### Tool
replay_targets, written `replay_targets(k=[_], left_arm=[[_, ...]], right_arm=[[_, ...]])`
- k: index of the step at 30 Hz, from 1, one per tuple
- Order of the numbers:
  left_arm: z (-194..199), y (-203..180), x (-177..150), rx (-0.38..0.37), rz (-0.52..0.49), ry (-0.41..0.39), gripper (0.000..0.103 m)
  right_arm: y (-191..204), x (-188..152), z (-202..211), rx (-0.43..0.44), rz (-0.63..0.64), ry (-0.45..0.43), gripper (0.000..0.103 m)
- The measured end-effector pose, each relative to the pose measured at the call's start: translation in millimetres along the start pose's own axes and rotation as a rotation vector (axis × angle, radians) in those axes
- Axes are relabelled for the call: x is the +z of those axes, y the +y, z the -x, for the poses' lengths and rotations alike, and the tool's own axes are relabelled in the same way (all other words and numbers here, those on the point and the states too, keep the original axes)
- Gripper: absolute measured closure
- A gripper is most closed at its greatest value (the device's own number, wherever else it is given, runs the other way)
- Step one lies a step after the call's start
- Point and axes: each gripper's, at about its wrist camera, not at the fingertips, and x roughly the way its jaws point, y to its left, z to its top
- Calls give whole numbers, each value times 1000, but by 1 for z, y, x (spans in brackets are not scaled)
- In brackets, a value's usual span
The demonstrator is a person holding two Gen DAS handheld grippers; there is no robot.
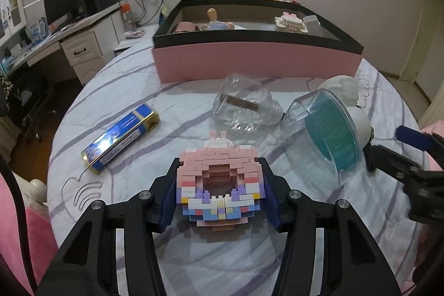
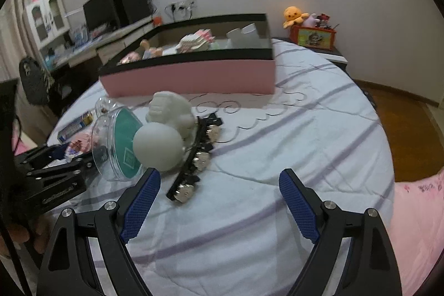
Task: Organize rigid objects
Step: 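Grasp the pink donut block toy with the left tool while the right tool grasps the black hair clips, then carry the donut block toy and hair clips into the pink box and open both tools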
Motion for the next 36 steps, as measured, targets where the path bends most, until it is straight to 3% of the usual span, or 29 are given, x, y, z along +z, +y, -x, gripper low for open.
replay_targets(k=[4, 6, 7, 8, 9, 10, 17, 22, 24, 26, 31, 36], left_arm=[[10, 5, -7, 0, 3, -6, 50], [11, 5, -8, -2, 3, -5, 50], [11, 4, -9, -5, 5, -6, 50], [11, 5, -9, -7, 8, -6, 50], [10, 5, -9, -8, 11, -5, 50], [9, 4, -8, -9, 14, -4, 50], [5, -1, -4, -21, 20, -6, 50], [12, -5, -4, -34, 22, -24, 50], [18, -7, -3, -37, 19, -37, 50], [27, -8, -2, -39, 19, -57, 50], [50, -12, 3, -48, 17, -110, 50], [87, -19, 12, -45, 23, -206, 50]], right_arm=[[11, 6, -19, -69, 52, 70, 14], [9, 7, -16, -107, 54, 56, 14], [7, 7, -15, -126, 52, 50, 16], [2, 6, -13, -143, 43, 46, 26], [-1, 6, -13, -142, 36, 50, 38], [-4, 8, -14, -130, 33, 57, 42], [8, 30, -38, -106, 142, 84, 43], [3, 39, -44, -42, 139, 98, 61], [3, 38, -42, -31, 138, 88, 78], [1, 36, -38, -28, 128, 72, 84], [-2, 24, -18, 30, 64, 4, 84], [18, 20, 37, 86, 47, -149, 84]])
